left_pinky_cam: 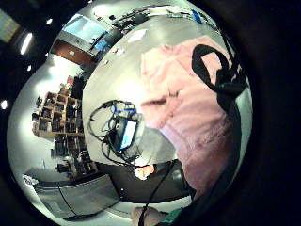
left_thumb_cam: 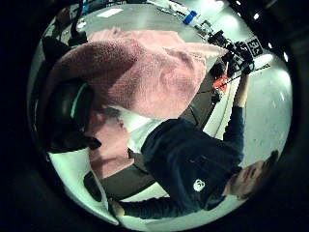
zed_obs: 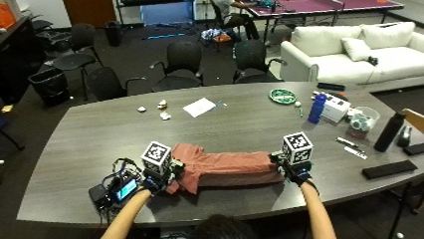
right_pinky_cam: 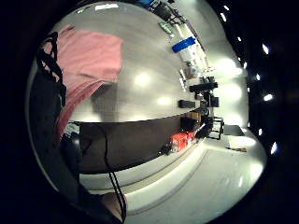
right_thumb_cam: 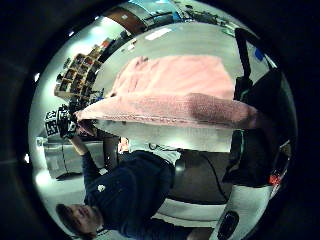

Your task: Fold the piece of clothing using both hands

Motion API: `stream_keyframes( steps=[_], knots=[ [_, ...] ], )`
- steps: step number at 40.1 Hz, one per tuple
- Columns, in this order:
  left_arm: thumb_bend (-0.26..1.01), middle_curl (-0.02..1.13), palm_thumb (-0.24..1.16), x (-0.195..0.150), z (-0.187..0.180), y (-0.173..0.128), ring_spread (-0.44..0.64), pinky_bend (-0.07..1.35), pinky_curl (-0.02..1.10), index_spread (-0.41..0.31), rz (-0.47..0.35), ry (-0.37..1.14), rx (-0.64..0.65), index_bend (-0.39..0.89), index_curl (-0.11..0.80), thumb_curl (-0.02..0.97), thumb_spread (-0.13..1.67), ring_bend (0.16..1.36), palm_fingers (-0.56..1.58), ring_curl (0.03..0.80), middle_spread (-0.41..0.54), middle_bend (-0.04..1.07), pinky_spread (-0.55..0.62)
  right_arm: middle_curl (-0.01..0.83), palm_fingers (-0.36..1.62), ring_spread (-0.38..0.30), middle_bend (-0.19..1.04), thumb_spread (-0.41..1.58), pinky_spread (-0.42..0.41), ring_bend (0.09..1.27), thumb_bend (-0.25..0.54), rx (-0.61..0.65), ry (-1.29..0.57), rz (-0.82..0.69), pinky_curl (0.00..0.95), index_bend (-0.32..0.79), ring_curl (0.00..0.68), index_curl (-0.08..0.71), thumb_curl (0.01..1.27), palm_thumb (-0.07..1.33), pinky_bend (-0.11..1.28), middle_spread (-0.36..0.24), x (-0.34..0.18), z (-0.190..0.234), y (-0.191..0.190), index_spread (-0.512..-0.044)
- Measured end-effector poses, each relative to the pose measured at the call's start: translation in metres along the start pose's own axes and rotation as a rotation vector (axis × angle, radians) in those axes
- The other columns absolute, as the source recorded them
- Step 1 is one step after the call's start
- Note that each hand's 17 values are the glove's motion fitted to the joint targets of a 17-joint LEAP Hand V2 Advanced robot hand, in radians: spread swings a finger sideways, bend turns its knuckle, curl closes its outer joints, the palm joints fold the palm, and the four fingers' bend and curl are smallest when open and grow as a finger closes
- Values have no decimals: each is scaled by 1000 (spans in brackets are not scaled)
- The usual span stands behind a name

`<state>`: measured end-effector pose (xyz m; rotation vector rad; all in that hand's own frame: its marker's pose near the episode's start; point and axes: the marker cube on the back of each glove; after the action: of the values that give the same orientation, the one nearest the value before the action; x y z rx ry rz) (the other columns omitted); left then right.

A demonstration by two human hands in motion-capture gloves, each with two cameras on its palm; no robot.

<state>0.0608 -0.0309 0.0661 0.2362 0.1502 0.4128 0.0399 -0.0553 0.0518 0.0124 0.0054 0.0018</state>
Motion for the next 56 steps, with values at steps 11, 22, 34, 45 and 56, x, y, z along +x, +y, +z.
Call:
stream_keyframes(
  steps=[11,22,34,45,56],
  knots=[
    [-21,501,705,-32,45,-118,-356,351,407,-290,-204,-24,-309,181,392,372,1246,557,1214,421,-327,461,-337,496,1243,-245,270,662,-356,549,-27,-55,30,195,379,155,453,391,620,1004,551,-218,10,21,-130,-266],
    [-53,459,541,-65,75,-146,-279,400,445,-232,-636,129,-225,142,398,330,1172,484,865,424,-232,167,-273,478,1104,-247,193,889,-351,523,-3,163,137,342,391,110,448,359,596,1036,592,-238,-4,64,-181,-270],
    [-35,386,375,-27,66,-97,-178,369,427,-187,-458,80,-256,159,381,283,1181,445,808,397,-153,143,-201,455,1067,-235,174,1095,-319,469,-42,-176,21,367,379,93,431,321,507,909,563,-224,0,78,-136,-275],
    [-48,321,207,-11,168,-39,76,229,406,-135,-467,99,-427,199,422,242,1216,435,354,400,32,77,97,400,433,12,146,1223,9,494,-70,-474,-114,593,411,9,433,203,342,396,670,16,-2,176,-113,-213],
    [-38,287,50,-21,201,-34,318,234,370,-70,-530,119,-500,113,364,220,1179,488,72,373,163,165,371,424,684,-63,329,1315,-19,678,79,-261,-78,625,379,-42,424,96,356,572,755,14,-20,183,-126,-137]
  ],
)
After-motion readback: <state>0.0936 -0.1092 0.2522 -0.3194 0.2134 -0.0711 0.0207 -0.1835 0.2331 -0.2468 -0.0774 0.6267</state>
